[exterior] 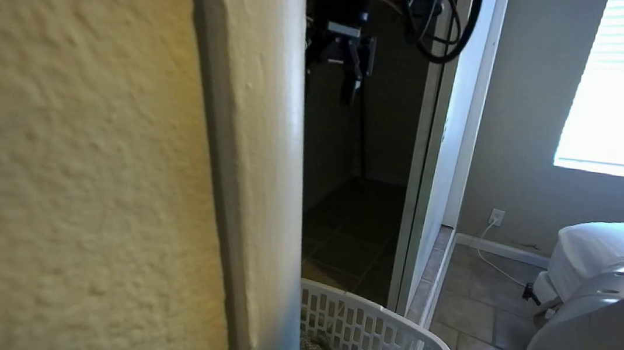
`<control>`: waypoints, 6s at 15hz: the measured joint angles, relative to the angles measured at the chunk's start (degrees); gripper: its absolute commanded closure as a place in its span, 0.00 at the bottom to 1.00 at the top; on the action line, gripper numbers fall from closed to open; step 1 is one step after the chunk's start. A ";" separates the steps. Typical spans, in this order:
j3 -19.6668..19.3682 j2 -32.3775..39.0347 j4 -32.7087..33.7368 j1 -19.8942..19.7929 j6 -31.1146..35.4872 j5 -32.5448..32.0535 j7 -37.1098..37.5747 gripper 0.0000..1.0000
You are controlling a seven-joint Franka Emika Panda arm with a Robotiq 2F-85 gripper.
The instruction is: Move the clear jar from the bottom shelf onto the top shelf
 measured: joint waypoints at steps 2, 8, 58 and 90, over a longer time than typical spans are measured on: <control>1.40 3.15 4.71 1.93 -0.22 -0.02 -1.92 0.00; 2.40 7.47 9.81 4.37 -0.63 -0.03 -4.99 0.00; 11.63 31.16 24.48 10.77 17.64 -4.39 20.95 0.32; 11.60 33.61 27.82 11.77 17.22 -9.57 23.60 0.93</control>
